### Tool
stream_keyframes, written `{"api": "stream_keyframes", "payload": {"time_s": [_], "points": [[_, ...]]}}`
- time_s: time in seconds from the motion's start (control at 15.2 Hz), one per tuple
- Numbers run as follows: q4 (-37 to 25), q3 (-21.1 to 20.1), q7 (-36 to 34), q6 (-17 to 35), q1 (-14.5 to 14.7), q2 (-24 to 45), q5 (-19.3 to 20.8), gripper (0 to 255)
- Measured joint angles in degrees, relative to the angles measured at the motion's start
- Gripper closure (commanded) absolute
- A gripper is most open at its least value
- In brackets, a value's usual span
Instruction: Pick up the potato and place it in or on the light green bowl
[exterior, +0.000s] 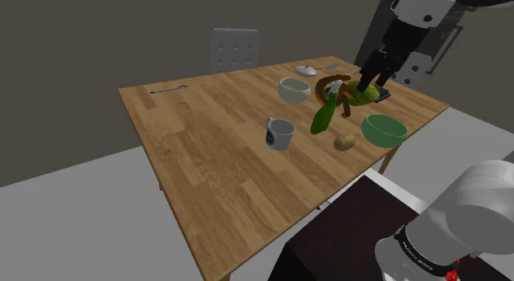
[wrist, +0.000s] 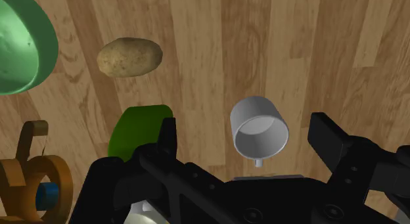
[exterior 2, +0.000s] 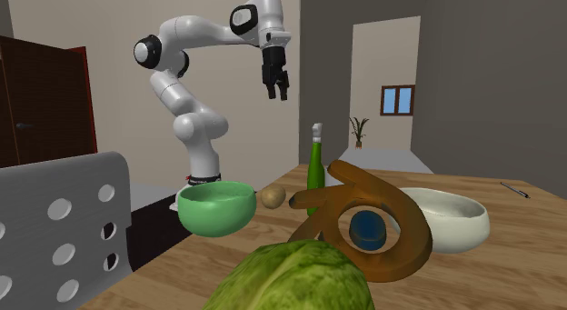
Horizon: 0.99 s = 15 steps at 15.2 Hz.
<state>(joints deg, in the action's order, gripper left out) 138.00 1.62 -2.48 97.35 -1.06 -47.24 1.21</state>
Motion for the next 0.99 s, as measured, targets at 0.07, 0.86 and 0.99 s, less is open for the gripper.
{"api": "stream_keyframes", "payload": {"time_s": [0.07, 0.86, 0.99], "points": [[0.0, 0.0, 0.0, 0.0, 0.0, 0.0, 0.0, 0], [7.39, -0.1, -23.0, 17.61, -11.41, 13.28, -1.35, 0], [7.81, 0.59, -26.46, 20.71, -13.65, 16.5, -1.34, 0]]}}
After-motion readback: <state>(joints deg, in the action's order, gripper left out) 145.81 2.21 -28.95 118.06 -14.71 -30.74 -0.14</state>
